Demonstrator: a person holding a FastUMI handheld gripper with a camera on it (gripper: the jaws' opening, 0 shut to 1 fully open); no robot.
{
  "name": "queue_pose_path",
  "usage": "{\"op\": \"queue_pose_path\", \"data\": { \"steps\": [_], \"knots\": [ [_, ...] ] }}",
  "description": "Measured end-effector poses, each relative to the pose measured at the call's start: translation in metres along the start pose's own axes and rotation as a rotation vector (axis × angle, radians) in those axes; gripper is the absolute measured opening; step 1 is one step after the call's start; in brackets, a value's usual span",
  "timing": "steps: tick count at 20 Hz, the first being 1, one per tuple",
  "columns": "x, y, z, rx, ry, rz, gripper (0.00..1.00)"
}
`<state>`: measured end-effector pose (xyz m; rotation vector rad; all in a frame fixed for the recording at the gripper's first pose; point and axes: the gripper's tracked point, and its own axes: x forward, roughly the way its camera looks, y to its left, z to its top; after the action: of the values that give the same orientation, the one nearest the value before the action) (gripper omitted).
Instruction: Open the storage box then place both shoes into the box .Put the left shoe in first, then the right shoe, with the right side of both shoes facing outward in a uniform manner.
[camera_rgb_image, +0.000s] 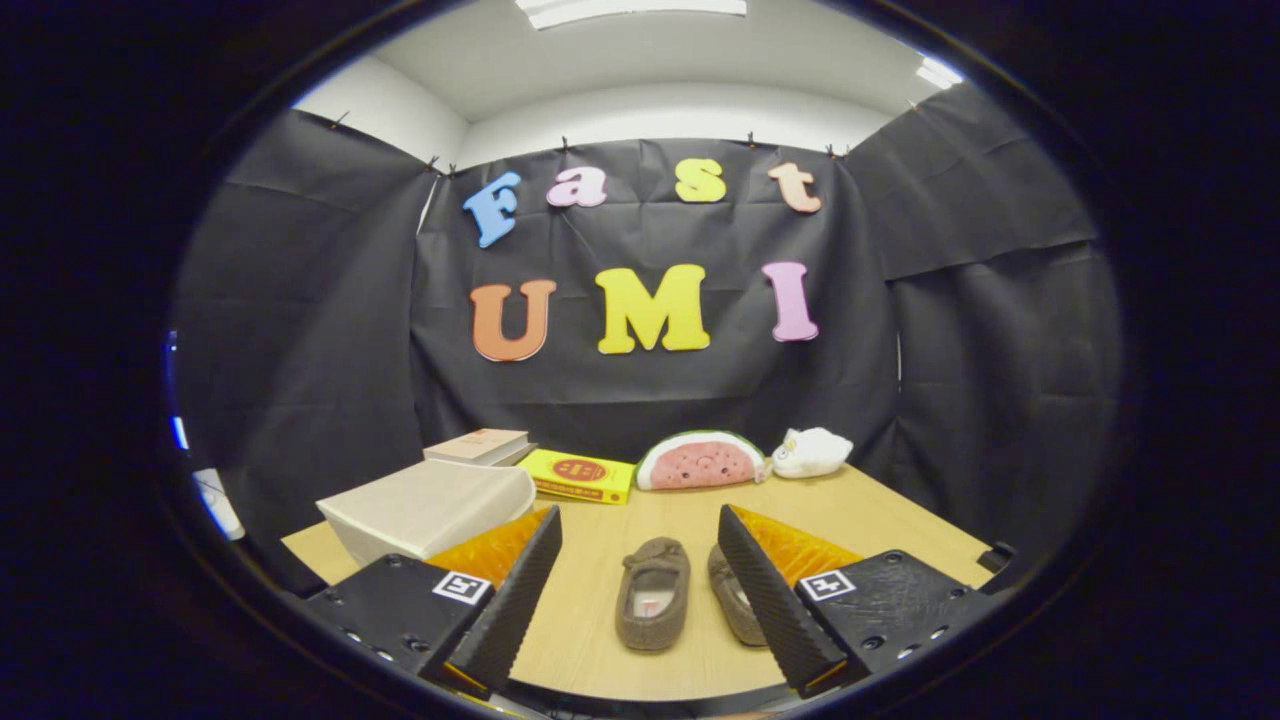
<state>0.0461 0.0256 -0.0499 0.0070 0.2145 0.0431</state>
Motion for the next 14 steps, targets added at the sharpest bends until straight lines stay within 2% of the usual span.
{"op": "queue_pose_path", "data": {
  "steps": [4,8,11,14],
  "knots": [
    [0.037,0.019,-0.016,0.095,0.101,0.119,0.96],
    [0.074,0.052,-0.027,0.242,0.208,0.3,0.96],
    [0.097,0.086,-0.043,0.333,0.333,0.481,0.96],
    [0.115,0.112,-0.055,0.512,0.458,0.659,0.96]
  ]
}}
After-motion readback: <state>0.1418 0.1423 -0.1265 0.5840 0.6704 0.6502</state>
